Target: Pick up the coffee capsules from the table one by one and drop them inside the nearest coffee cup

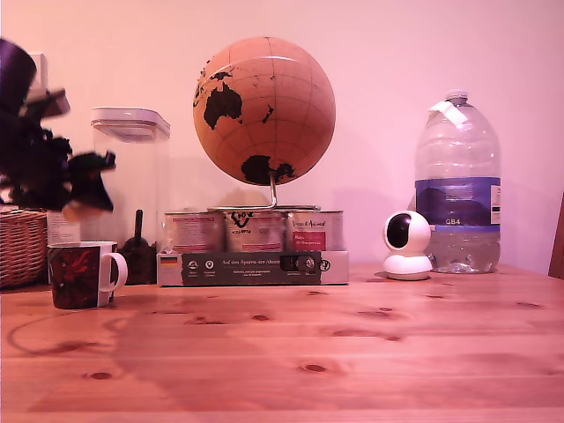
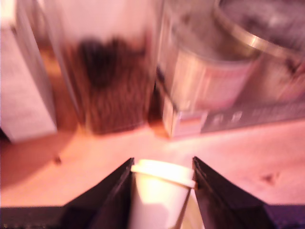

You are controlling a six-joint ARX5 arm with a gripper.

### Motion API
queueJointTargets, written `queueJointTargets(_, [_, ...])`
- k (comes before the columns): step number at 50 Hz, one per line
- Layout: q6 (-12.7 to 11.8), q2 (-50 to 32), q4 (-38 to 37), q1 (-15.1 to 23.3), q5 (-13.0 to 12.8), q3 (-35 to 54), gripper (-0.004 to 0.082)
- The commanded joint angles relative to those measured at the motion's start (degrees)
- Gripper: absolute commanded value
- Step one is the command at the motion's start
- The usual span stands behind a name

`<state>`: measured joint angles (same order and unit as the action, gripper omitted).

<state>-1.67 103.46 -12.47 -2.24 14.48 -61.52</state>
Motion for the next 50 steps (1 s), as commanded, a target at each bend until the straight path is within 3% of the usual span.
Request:
queueJointTargets(1, [-0.24, 0.59, 0.22, -0.17, 0.02, -0.33, 0.0289])
queueJointTargets(37, [0.68, 0.74, 3.87, -0.13, -0.52, -0.33, 0.0289])
queueJointTargets(50, [0.63, 0.74, 3.43, 0.07, -3.37, -0.33, 0.0304])
